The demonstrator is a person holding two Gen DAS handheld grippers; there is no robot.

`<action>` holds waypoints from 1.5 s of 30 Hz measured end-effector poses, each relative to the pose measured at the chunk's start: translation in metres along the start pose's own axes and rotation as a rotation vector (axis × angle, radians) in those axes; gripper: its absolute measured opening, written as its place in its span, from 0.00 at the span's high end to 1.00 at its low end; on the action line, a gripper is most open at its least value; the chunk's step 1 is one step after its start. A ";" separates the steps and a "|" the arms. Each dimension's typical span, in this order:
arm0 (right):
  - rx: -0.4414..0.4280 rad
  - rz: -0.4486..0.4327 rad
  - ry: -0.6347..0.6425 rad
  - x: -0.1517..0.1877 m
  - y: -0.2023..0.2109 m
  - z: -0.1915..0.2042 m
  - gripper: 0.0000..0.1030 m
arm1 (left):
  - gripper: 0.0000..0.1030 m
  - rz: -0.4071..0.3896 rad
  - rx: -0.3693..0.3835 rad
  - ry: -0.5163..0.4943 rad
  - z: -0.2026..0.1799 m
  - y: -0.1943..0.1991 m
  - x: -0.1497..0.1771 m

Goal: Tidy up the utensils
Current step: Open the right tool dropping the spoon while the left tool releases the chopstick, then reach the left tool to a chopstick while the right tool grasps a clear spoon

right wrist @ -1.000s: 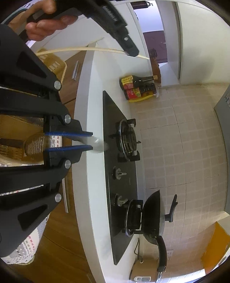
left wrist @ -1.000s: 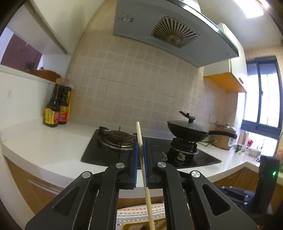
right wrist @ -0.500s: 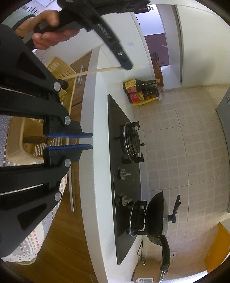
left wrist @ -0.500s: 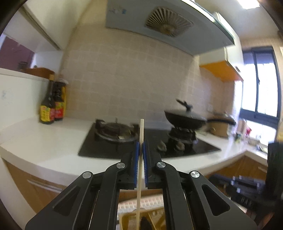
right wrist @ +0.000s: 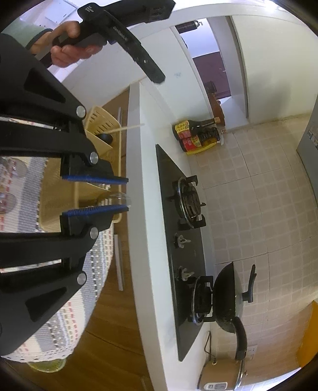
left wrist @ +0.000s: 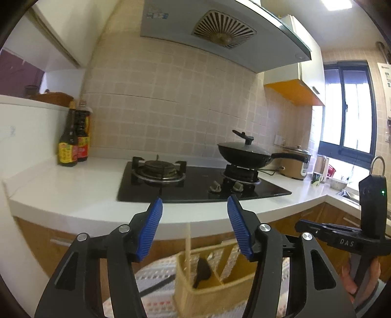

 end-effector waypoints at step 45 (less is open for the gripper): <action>0.228 0.813 0.256 0.184 -0.051 0.020 0.90 | 0.83 0.971 -0.165 -0.109 -0.027 -0.002 0.238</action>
Point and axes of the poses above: each gripper's, at about its wrist camera, not at the fingertips, and y roughly against the way its jaws point, z to its left, x to its underside, the point moved 5 cm from there along -y, roughly the way its jaws point, and after that the axes turned 6 degrees about z, right-handed, at the moved point
